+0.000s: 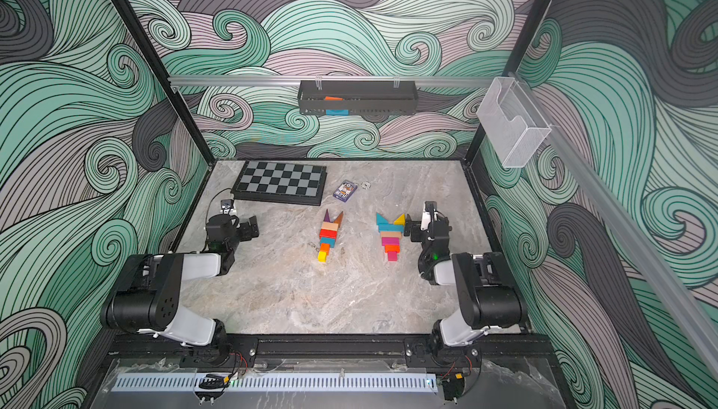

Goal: Assemble a carrot with building blocks
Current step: Reset both arms

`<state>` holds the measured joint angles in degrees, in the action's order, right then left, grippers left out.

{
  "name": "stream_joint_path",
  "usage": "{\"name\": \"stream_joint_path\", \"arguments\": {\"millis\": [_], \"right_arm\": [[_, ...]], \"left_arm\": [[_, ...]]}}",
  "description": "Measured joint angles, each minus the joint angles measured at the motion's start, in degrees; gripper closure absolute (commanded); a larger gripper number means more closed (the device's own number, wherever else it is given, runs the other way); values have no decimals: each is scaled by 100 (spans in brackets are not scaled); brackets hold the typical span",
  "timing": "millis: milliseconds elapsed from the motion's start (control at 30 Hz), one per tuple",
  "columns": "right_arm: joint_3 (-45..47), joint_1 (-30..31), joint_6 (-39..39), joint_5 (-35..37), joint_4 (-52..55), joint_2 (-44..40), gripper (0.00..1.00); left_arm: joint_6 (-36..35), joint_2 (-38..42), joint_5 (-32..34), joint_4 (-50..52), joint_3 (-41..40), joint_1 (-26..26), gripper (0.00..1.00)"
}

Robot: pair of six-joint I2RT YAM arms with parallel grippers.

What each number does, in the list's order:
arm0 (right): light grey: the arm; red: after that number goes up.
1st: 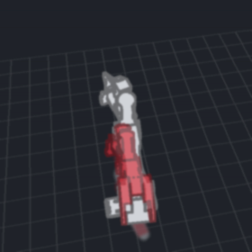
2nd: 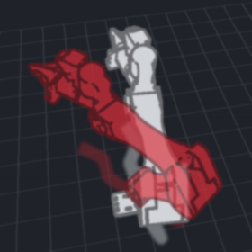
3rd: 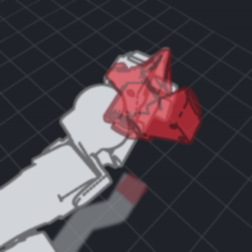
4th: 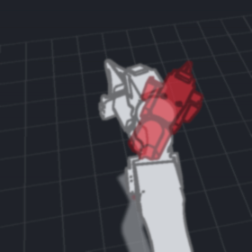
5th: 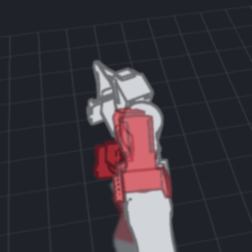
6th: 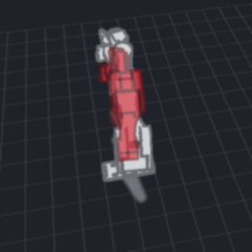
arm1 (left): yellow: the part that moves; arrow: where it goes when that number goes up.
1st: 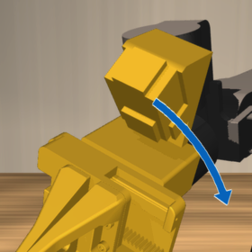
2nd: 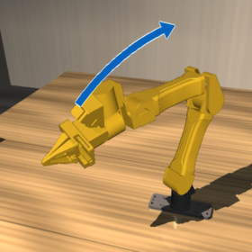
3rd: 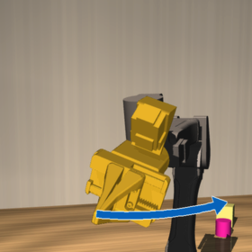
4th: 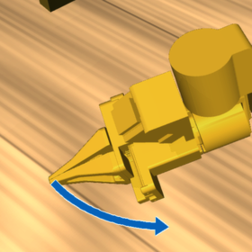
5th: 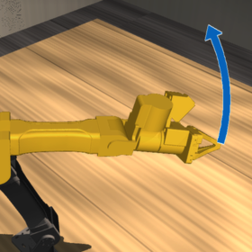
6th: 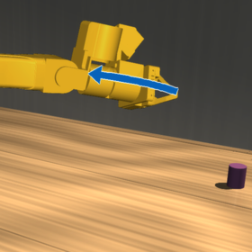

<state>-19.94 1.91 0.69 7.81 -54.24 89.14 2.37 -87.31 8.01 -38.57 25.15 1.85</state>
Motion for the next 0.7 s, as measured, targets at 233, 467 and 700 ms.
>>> {"name": "stream_joint_path", "arguments": {"millis": [233,467,700], "right_arm": [[0,0,-11,0,0,0,1],[0,0,-13,0,0,0,1],[0,0,-15,0,0,0,1]], "left_arm": [[2,0,11,0,0,0,1],[4,0,22,0,2,0,1],[131,0,326,0,2,0,1]]}}
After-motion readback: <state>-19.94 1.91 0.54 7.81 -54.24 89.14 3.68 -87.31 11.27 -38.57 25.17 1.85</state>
